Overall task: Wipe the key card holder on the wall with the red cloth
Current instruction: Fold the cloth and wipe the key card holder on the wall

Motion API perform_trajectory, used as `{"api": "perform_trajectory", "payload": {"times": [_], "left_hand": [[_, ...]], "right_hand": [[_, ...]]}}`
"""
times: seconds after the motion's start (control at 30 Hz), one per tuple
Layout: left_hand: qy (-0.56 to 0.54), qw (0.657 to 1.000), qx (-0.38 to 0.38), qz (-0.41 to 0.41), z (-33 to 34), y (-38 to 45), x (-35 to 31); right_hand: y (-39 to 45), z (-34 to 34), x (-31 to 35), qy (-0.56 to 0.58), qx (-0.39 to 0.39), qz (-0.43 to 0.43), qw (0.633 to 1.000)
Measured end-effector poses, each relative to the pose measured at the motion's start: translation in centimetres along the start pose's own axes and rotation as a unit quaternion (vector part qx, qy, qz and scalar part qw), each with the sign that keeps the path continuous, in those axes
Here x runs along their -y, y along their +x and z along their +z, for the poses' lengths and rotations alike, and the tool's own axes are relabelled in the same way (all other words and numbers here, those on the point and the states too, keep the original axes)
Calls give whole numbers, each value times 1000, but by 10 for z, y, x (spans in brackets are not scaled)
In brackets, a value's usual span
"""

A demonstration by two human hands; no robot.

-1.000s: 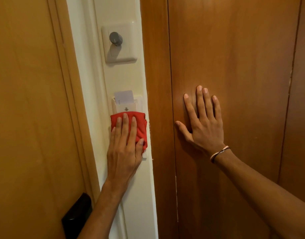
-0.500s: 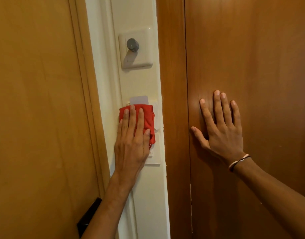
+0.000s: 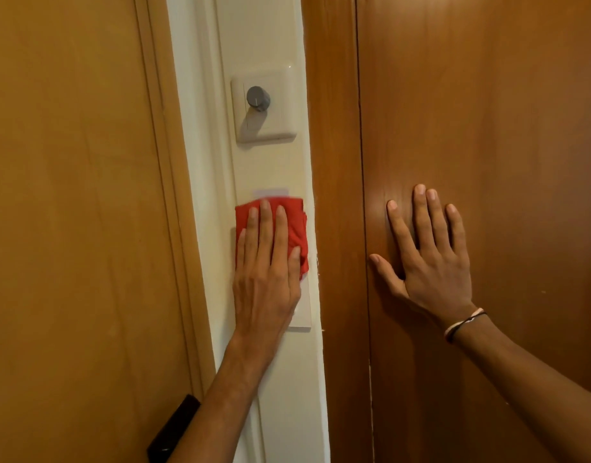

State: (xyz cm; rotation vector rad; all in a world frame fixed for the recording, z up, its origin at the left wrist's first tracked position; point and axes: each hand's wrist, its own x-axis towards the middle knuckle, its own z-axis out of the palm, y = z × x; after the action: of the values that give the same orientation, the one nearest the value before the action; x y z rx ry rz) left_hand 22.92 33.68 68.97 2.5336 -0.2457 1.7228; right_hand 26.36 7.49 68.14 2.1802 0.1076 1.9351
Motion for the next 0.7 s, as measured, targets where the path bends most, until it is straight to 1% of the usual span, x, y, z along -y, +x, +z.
{"api": "perform_trajectory", "payload": {"times": [0.13, 0.3, 0.37, 0.43, 0.53, 0.7], "left_hand": [[7, 1000, -3, 24, 9, -40, 0], [-1, 999, -25, 20, 0, 3, 3], [-10, 999, -40, 7, 1, 10, 1], [-17, 999, -51, 2, 6, -7, -3], [-11, 998, -52, 27, 16, -42, -5], [4, 998, -53, 30, 18, -42, -1]], "right_hand": [[1, 0, 1, 3, -2, 0, 1000], [1, -1, 0, 6, -2, 0, 1000], [1, -1, 0, 6, 1, 2, 1000], [0, -1, 0, 12, 0, 3, 1000], [1, 0, 1, 12, -4, 1, 1000], [0, 0, 0, 11, -2, 0, 1000]]}}
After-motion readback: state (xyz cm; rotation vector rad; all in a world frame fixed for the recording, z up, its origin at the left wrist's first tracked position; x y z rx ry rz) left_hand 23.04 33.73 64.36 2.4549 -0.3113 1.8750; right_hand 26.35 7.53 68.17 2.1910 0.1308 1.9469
